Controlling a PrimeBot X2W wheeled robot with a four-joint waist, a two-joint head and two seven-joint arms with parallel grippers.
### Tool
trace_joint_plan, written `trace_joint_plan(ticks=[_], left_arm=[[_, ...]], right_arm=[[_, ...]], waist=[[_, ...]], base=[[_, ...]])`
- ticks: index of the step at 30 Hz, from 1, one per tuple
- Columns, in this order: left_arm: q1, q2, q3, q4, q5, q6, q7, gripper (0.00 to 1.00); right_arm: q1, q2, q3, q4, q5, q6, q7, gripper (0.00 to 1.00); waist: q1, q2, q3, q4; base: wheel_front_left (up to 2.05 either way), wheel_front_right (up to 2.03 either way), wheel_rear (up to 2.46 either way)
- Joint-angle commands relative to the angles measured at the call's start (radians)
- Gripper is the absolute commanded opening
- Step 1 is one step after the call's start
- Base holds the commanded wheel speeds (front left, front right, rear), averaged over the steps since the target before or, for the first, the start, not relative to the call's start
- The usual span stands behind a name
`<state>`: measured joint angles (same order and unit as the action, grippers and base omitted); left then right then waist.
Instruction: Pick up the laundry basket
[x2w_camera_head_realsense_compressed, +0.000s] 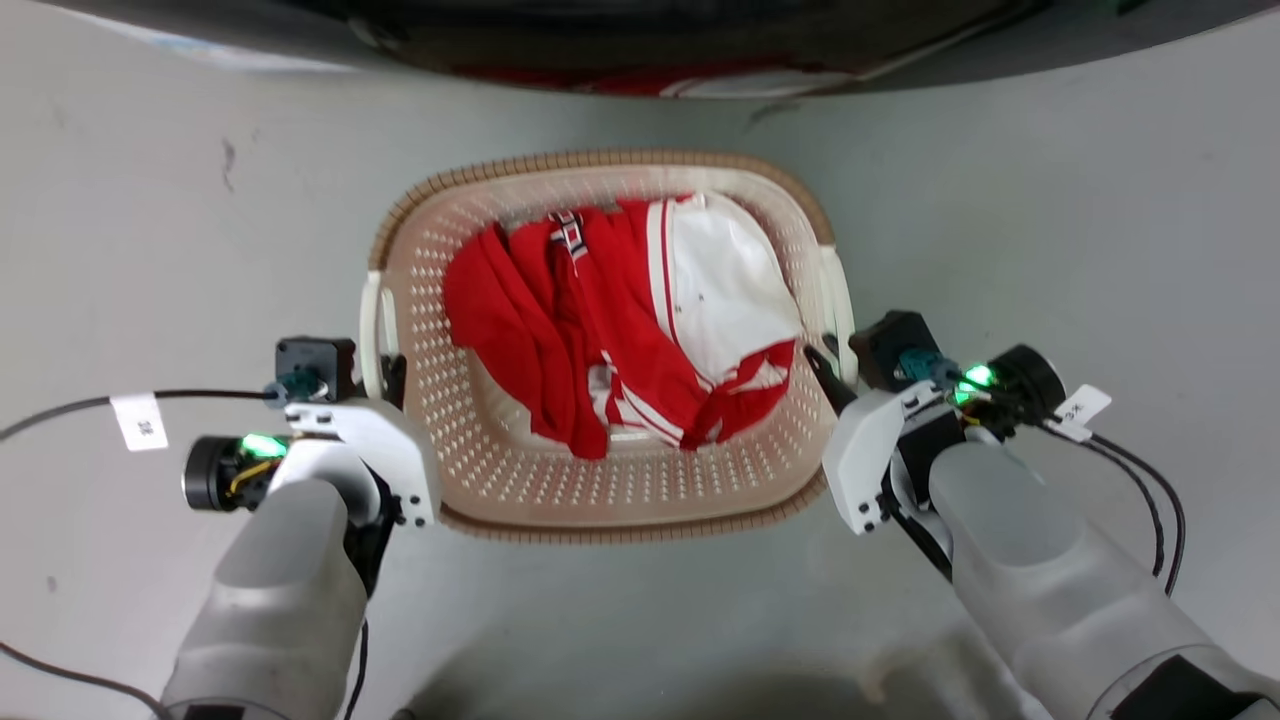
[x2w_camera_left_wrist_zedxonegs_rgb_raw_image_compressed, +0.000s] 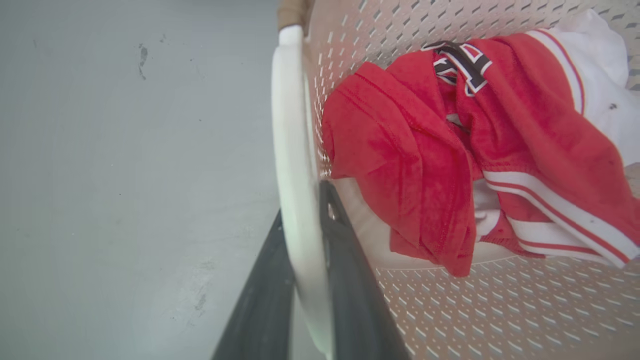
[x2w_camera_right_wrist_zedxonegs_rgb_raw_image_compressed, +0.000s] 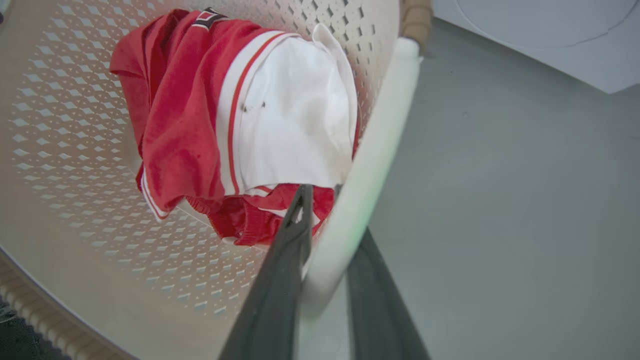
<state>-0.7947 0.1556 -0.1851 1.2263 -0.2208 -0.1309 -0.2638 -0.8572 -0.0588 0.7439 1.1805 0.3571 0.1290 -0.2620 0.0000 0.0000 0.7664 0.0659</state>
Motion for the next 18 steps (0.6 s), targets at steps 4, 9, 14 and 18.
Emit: trace_joint_plan(ticks=[4,9,14,18], left_arm=[[0.022,-0.018,-0.049,0.013,-0.042,0.002,0.004,0.00],[0.051,-0.018,-0.115,0.021,-0.100,0.001,0.032,0.00],[0.080,-0.025,-0.184,0.016,-0.166,-0.001,0.098,0.00],[0.107,-0.015,-0.256,-0.004,-0.231,-0.001,0.165,0.00]], right_arm=[[0.035,0.016,0.042,0.011,0.036,0.003,0.014,0.00],[0.071,0.016,0.079,0.015,0.103,0.003,0.056,0.00],[0.104,0.017,0.119,0.024,0.161,0.003,0.103,0.00],[0.133,0.017,0.153,0.036,0.212,0.003,0.159,0.00]], waist=[[0.0000,0.0000,-0.099,-0.019],[0.0000,0.0000,-0.191,-0.041],[0.0000,0.0000,-0.277,-0.058],[0.0000,0.0000,-0.365,-0.073]], base=[[0.00,0.00,0.00],[0.00,0.00,0.00],[0.00,0.00,0.00],[0.00,0.00,0.00]])
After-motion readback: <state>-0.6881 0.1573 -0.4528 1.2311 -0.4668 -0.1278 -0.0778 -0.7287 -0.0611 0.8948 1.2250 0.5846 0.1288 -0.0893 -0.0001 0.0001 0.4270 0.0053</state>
